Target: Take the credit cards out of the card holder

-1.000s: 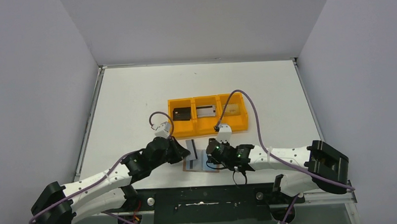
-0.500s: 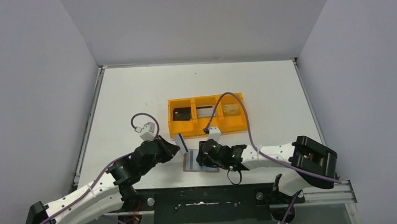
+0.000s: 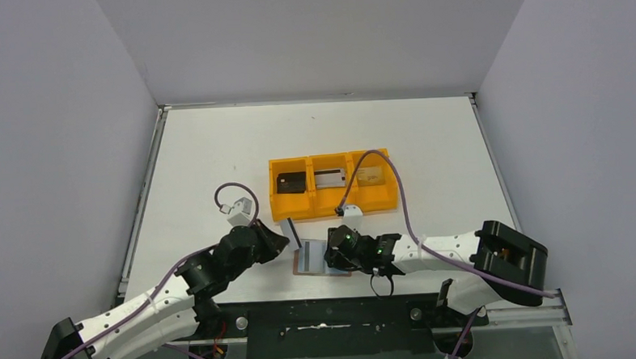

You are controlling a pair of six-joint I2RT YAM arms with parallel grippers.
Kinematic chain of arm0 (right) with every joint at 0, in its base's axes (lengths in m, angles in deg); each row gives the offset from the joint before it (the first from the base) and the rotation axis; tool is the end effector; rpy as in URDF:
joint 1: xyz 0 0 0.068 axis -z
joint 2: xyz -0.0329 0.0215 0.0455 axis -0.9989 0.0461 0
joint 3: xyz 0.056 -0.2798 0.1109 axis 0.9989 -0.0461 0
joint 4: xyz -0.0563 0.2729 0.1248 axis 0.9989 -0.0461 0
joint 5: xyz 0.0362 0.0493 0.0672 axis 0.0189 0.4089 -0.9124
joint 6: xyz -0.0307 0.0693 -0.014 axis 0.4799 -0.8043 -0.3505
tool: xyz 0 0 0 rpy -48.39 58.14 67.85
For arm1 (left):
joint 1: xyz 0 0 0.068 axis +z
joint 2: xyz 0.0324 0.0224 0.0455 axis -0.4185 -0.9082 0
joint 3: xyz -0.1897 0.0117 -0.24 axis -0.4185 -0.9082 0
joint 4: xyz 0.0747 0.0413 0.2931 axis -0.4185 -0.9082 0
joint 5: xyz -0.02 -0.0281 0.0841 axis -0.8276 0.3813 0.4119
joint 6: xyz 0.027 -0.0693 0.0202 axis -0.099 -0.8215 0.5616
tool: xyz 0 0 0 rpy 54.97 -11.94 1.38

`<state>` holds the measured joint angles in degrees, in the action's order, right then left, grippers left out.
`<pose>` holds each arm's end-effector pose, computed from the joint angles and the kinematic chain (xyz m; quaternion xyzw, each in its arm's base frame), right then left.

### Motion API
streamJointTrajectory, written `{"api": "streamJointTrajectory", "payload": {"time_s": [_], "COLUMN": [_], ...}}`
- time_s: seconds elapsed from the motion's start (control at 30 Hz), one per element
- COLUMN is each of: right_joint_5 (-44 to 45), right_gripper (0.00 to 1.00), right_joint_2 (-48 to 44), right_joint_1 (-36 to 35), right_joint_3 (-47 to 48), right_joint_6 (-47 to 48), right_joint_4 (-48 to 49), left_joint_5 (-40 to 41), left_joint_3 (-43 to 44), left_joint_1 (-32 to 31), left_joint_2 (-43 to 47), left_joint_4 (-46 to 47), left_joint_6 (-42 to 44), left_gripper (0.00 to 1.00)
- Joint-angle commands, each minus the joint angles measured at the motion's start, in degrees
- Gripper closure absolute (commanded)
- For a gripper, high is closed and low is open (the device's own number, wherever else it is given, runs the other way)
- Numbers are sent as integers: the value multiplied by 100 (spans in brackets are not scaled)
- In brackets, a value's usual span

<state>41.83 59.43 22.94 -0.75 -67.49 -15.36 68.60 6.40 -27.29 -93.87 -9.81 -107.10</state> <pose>0.1421 0.2684 0.1280 -0.0413 0.9392 0.2410 0.2410 0.1405 -0.1494 0.1972 -0.1511 0.8534 -0.3385 0.3665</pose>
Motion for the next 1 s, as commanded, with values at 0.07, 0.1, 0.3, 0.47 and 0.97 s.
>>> {"api": "streamJointTrajectory", "payload": {"time_s": [0.07,0.1,0.3,0.47,0.97], "right_joint_5": [434,439,-40,-175,-1483], "right_gripper": [69,69,68,43,32], "right_joint_2": [-725,-850,-1851,-2447,-3332], "right_joint_1": [97,140,783,1021,1485], "right_joint_3": [-34,-89,-1004,-1692,-2741], "right_joint_6": [209,257,16,7,378], "right_joint_4": [265,330,1481,2533,4507], "left_joint_5": [-274,-304,-500,-1022,-2604], "left_joint_3": [-32,-44,-97,46,-581], "left_joint_1": [29,30,34,28,70], "left_joint_2": [-94,-94,-250,-713,-988], "left_joint_4": [661,701,1087,1791,4184], "left_joint_6": [154,174,286,600,553], "left_gripper": [100,100,100,100,100]}}
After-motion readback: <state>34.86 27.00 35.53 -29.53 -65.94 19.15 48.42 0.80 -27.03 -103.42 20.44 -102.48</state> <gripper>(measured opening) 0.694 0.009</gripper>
